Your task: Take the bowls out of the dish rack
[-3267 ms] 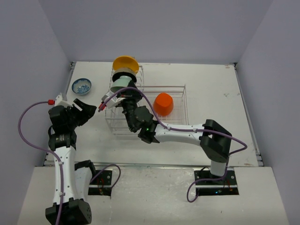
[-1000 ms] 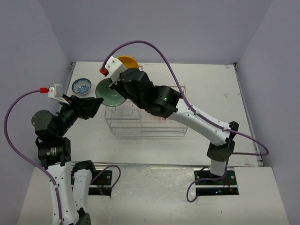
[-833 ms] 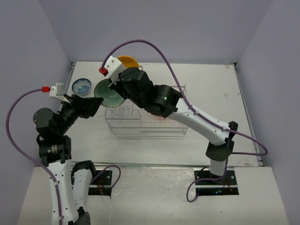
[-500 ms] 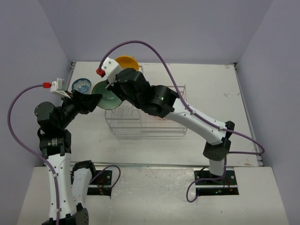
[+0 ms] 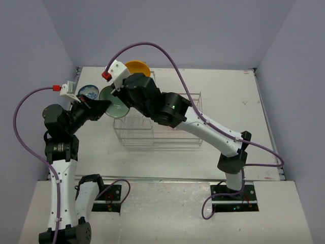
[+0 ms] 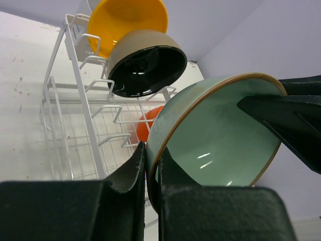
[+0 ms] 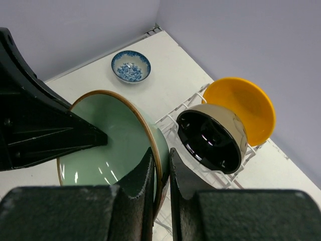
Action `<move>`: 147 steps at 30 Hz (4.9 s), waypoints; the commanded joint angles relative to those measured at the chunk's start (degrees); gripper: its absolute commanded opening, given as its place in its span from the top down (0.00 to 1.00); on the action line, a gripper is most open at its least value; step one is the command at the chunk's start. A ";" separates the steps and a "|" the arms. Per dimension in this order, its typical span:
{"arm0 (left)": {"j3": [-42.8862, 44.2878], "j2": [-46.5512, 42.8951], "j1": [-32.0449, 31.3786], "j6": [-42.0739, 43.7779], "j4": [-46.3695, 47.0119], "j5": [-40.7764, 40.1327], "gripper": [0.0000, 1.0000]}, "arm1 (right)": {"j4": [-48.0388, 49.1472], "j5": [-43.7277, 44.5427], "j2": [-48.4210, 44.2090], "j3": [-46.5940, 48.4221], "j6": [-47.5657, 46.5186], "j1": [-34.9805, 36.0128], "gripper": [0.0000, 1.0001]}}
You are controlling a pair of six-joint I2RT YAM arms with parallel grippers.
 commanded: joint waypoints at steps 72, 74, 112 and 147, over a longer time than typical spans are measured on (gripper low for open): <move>59.28 72.53 7.62 6.60 -18.79 -39.01 1.00 | -9.94 5.58 -32.65 -28.44 12.23 -0.36 0.11; 61.06 75.87 7.97 6.08 -19.14 -37.16 1.00 | -10.55 6.29 -32.82 -28.09 12.40 -0.36 0.11; 54.83 81.69 10.26 2.65 -18.53 -36.28 1.00 | -13.81 10.60 -29.93 -21.32 12.40 -1.15 0.11; 44.72 73.60 12.11 3.35 -14.66 -34.35 0.57 | -14.34 7.79 -30.45 -22.64 13.28 -1.06 0.12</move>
